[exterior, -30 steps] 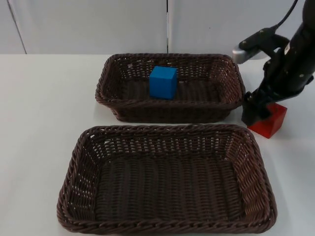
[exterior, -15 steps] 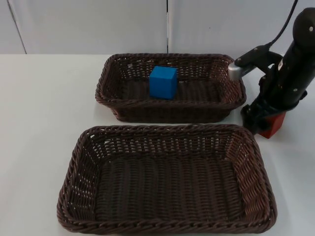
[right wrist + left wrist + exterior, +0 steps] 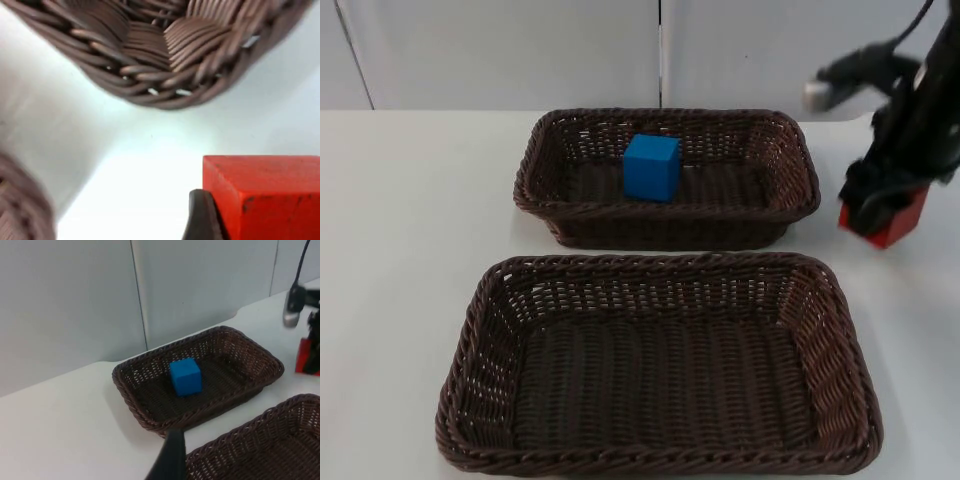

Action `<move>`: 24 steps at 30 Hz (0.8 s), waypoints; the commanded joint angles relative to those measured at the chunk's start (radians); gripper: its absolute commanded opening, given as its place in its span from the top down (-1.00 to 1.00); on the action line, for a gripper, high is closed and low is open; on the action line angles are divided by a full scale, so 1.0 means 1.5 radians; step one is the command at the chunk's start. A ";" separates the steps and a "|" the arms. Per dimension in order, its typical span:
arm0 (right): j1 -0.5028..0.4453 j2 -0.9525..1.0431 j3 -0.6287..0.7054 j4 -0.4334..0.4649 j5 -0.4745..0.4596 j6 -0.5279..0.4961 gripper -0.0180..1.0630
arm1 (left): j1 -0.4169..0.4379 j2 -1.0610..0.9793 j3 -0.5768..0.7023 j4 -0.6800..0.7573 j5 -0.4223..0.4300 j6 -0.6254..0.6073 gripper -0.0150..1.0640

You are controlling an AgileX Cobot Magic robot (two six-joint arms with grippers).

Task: Pick up one cube with the left hand and place it into the upper basket. Pick up one cube with the right hand and place it into the lower basket.

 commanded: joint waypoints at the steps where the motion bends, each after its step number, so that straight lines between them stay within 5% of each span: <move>1: 0.000 -0.053 -0.003 -0.003 0.039 0.003 0.97 | -0.001 -0.003 0.004 0.006 -0.003 -0.004 -0.45; 14: 0.000 -0.261 -0.003 0.007 0.103 0.022 0.97 | -0.001 -0.003 0.004 0.003 0.000 -0.004 -0.45; 24: 0.002 -0.282 -0.003 0.040 0.105 0.022 0.97 | -0.001 -0.003 0.004 0.003 0.000 -0.004 -0.45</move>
